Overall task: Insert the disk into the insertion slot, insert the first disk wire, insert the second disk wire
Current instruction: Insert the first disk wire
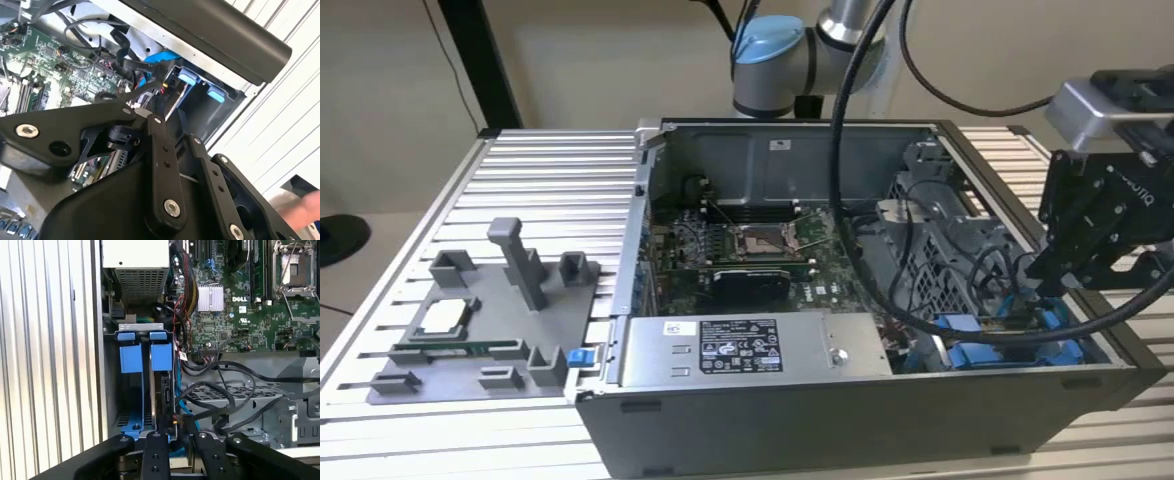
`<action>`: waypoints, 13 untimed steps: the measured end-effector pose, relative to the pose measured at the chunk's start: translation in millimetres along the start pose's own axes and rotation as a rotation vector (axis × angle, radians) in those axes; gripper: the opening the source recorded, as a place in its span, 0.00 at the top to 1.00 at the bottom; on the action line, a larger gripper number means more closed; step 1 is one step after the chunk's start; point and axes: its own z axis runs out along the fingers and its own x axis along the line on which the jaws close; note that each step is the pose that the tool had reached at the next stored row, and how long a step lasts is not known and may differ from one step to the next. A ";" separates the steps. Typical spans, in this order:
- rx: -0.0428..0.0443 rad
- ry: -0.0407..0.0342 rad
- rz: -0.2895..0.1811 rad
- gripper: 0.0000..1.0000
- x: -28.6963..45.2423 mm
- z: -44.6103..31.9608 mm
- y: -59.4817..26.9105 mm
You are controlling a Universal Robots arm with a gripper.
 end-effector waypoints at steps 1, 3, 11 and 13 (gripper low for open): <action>0.0000 0.0001 0.000 0.00 -0.4 -2.6 0.1; -0.0001 0.0000 -0.001 0.00 -0.9 -4.1 -0.3; -0.0024 -0.0147 -0.019 0.00 -2.1 -4.5 -15.3; -0.0035 -0.0256 -0.026 0.00 -2.1 -4.2 -16.3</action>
